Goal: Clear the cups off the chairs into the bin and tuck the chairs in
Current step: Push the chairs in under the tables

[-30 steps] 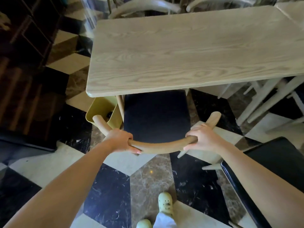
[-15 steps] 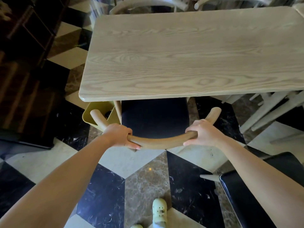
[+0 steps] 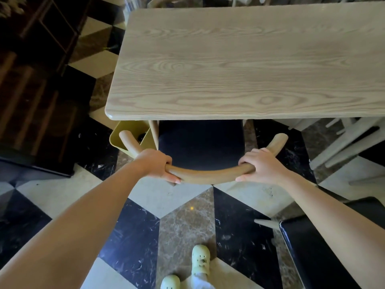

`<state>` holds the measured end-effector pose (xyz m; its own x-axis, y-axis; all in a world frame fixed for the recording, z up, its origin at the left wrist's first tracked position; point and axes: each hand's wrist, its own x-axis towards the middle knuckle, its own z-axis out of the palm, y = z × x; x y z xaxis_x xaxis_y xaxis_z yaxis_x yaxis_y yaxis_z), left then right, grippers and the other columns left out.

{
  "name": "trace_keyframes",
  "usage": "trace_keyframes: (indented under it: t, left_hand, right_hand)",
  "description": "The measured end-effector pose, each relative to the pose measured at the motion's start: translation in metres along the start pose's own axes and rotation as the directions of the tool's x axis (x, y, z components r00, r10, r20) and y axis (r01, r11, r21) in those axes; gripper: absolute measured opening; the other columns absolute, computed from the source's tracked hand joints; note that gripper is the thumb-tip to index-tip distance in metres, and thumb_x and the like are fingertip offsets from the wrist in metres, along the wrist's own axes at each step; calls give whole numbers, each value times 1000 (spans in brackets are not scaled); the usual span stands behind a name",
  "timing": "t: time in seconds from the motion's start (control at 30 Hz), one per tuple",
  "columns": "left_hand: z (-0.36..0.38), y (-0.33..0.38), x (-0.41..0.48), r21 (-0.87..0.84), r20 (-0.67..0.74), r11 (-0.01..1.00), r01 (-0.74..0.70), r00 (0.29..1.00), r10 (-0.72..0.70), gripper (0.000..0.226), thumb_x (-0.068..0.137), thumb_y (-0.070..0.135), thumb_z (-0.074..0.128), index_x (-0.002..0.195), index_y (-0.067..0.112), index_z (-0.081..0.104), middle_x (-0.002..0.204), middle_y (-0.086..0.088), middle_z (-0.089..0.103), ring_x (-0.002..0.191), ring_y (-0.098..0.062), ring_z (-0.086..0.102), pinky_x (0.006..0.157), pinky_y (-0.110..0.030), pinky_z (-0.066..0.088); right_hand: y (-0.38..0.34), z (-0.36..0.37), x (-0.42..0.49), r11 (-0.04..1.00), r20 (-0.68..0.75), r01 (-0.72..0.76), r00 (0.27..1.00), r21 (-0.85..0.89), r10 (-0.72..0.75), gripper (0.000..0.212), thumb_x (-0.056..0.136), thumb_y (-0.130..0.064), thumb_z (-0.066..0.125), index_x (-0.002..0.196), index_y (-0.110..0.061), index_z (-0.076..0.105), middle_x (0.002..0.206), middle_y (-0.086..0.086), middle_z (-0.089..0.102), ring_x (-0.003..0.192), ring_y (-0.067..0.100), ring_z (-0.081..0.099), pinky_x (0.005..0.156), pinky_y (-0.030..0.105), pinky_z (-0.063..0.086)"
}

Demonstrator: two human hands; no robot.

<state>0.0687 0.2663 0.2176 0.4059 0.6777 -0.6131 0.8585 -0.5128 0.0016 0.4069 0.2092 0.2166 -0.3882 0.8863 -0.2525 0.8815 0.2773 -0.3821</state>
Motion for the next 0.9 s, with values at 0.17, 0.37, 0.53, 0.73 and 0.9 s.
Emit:
trace_keyframes:
  t: [0.17,0.37,0.53,0.73,0.9]
  left_hand:
    - [-1,2,-2,-4,10,1000,-10,1000,10,64,63,88,45,85,28,52,78,5,64,73,-13,59,62,-27,41]
    - [-1,4,-8,-1,-49,1000,-3,999,3,72,59,91,39,84,26,57,72,5,63,71,-14,59,70,-30,46]
    - [22,17,-28,-180,-450,984,9,889,-90,62,71,70,59,103,19,67,100,1,67,101,-22,57,99,-37,33]
    - [97,80,-79,-403,-563,911,83,763,-319,77,95,34,51,154,13,6,163,-8,3,150,-24,1,122,-42,8]
    - [165,127,-135,-247,-227,966,78,964,-136,69,101,44,31,153,21,-8,162,-2,-14,150,-21,-10,122,-45,0]
  right_hand:
    - [0,2,-2,991,33,51,998,-126,-47,51,77,-66,57,106,-23,62,103,-11,61,101,13,50,96,31,30]
    - [-7,0,-6,960,70,21,998,-278,-2,58,82,-66,48,112,-17,55,109,-1,59,106,20,49,97,35,33]
    - [-26,21,-26,950,-117,-224,972,-218,203,72,88,-59,45,138,-8,39,147,12,37,140,30,25,117,43,17]
    - [-82,82,-75,878,-221,-478,858,-16,464,83,95,-56,35,152,-11,-4,161,11,-8,149,31,-1,119,47,4]
    - [-126,154,-148,845,10,-530,848,69,530,77,96,-58,25,152,-17,-8,161,9,-13,149,29,-7,119,49,-1]
